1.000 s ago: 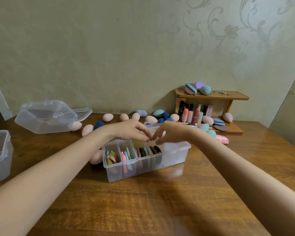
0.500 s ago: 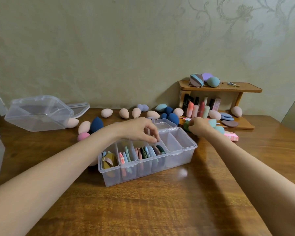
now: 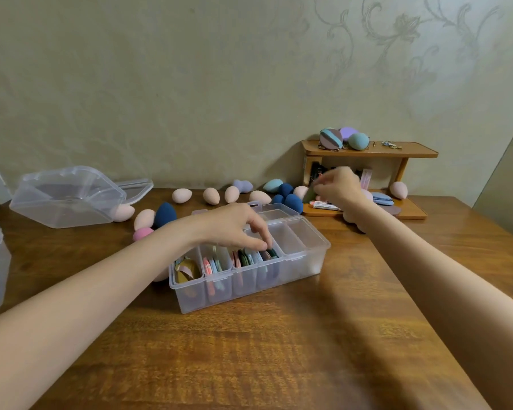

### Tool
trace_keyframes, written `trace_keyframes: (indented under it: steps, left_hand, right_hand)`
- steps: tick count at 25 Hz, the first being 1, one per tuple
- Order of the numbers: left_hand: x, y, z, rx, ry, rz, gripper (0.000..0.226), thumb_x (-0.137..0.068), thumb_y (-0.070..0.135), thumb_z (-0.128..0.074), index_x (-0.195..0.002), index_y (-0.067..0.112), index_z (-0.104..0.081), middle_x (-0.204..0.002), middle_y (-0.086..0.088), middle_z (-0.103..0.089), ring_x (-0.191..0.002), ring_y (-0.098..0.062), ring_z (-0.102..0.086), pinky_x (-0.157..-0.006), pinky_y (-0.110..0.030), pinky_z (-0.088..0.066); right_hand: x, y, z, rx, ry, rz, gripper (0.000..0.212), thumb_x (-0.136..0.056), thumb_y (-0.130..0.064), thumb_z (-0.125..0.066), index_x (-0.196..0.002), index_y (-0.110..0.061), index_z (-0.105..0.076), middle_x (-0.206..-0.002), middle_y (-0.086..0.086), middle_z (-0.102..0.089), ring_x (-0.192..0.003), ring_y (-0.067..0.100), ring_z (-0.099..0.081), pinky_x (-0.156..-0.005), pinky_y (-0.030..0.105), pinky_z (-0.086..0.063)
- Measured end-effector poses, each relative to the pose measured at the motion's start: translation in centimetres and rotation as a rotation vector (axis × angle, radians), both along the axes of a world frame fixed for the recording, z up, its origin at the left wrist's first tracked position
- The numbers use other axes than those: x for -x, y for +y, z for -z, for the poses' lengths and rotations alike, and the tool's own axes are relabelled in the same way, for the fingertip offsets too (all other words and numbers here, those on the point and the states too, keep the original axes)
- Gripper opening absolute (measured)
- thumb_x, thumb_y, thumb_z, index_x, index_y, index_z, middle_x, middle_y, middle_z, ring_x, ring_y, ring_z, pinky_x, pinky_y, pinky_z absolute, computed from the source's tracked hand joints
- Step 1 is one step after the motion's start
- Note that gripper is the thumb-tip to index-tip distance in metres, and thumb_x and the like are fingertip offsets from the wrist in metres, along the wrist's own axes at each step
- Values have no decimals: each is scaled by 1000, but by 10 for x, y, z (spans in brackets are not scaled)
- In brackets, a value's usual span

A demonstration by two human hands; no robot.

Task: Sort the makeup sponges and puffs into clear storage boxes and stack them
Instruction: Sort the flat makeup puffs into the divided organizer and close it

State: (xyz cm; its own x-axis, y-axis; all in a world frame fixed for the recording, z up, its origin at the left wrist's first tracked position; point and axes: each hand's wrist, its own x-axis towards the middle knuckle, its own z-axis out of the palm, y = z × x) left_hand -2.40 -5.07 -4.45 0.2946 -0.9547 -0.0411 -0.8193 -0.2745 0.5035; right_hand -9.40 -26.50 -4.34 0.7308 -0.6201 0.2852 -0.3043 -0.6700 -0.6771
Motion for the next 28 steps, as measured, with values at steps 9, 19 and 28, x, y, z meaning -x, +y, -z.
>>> trace_keyframes:
  steps: [9, 19, 28]
  left_hand:
    - [19, 9, 5, -95, -305, -25, 23, -91, 25, -53, -107, 31, -68, -105, 11, -58, -106, -12, -49, -93, -33, -45]
    - [33, -6, -2, -140, -217, -174, 25, -88, 15, -58, -110, 16, -70, -112, 0, -67, -79, -8, -51, -62, -16, -41]
    - [29, -13, 11, -124, -155, -364, 24, -86, 20, -63, -105, 8, -71, -111, -14, -67, -86, -22, -58, -82, -35, -53]
  right_hand:
    - [27, 90, -31, 370, 181, -404, 34, -83, -10, -66, -116, -7, -66, -115, 9, -66, -94, 16, -60, -69, 17, -41]
    - [38, 97, -15, 475, 295, -472, 29, -85, -8, -63, -114, -7, -67, -115, 12, -63, -93, 22, -61, -80, 28, -50]
    - [36, 99, -9, 382, 357, -513, 27, -84, -5, -61, -109, -7, -69, -109, 14, -65, -95, 27, -63, -83, 36, -54]
